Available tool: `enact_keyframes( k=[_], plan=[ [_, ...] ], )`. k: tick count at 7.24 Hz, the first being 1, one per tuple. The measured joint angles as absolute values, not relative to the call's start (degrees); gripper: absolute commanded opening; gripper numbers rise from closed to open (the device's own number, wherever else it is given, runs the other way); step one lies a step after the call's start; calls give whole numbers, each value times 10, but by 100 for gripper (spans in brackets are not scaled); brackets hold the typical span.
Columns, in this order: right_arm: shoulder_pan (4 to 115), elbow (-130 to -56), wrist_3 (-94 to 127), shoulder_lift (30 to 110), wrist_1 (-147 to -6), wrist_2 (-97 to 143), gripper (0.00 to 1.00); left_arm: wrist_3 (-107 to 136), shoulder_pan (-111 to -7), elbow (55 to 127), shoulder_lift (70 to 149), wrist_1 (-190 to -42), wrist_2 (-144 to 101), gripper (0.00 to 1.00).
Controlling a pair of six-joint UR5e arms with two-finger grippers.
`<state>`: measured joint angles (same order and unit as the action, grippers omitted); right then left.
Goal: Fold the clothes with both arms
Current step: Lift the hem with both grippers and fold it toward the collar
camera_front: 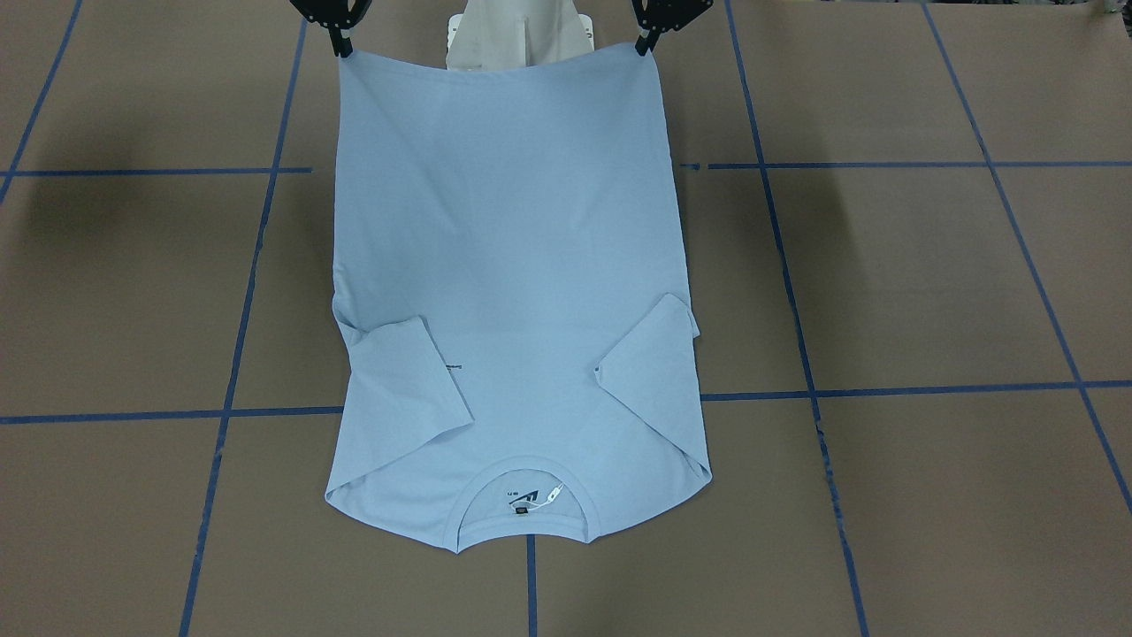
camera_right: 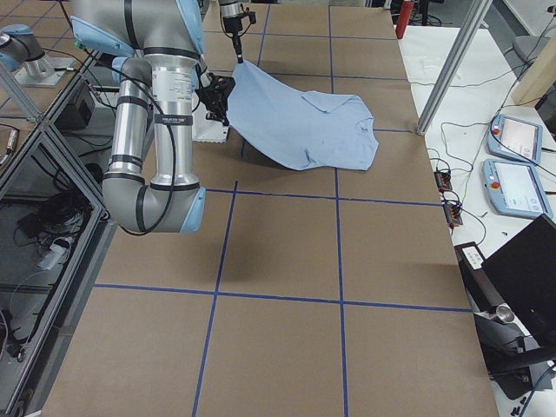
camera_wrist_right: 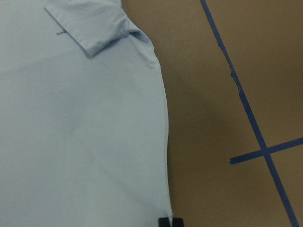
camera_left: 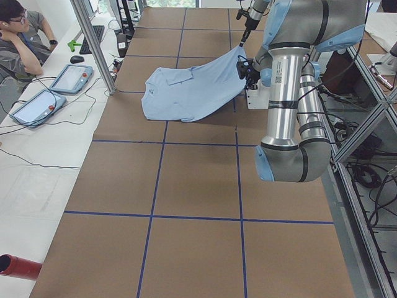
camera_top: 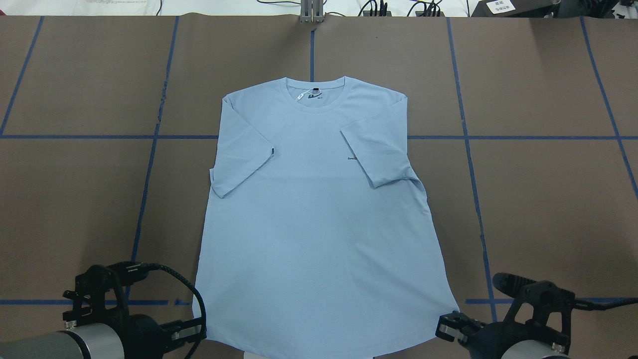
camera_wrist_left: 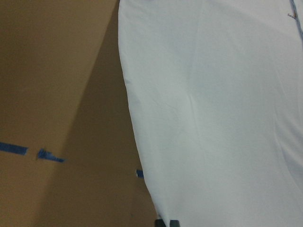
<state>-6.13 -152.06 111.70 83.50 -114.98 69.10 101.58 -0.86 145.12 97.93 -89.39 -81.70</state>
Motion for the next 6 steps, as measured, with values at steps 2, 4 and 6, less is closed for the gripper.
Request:
enact_keyframes(
  k=[2, 4, 6],
  plan=[
    [37, -1524, 1002, 756, -1183, 748, 0, 935, -83, 1460, 1054, -831, -877, 0],
    [169, -1467, 902, 679, -1188, 822, 0, 835, -181, 1445, 1101, -797, -914, 0],
    [270, -1392, 841, 637, -1174, 862, 0, 751, -269, 1387, 1129, -794, -940, 0]
  ],
)
